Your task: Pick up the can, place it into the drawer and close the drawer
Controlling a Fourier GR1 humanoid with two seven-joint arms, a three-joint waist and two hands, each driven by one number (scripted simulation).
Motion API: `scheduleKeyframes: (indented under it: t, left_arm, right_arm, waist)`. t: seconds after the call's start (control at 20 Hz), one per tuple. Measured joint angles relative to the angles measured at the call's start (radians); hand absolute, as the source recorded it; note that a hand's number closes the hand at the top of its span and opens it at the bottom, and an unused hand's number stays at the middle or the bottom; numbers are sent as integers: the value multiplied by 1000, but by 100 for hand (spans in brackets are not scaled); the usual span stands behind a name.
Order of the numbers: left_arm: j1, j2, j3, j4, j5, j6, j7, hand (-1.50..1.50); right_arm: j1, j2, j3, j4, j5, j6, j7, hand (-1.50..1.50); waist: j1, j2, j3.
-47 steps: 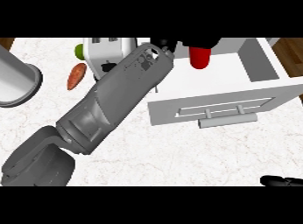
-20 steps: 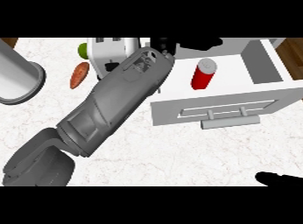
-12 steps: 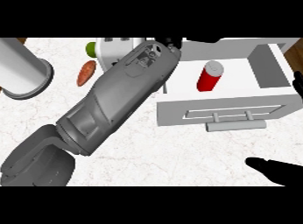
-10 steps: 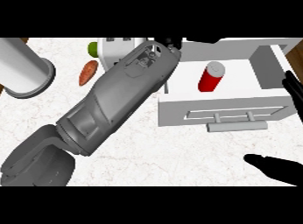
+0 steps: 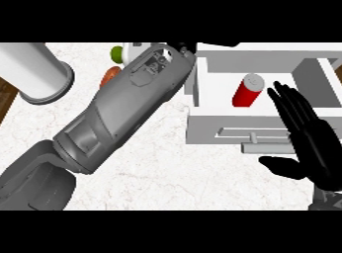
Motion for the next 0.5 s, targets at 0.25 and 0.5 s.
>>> scheduleKeyframes:
  t: [0.25, 0.5]
  left_arm:
    - [42, 66, -4, -97, -29, -2, 65, -150]
    - [75, 130, -21, -191, -66, 4, 142, -150]
  right_arm:
    - [-42, 61, 4, 183, 73, -146, -27, -150]
    - [-151, 84, -38, 374, 106, -247, -57, -150]
  waist:
    - [15, -6, 0]
    - [24, -15, -9]
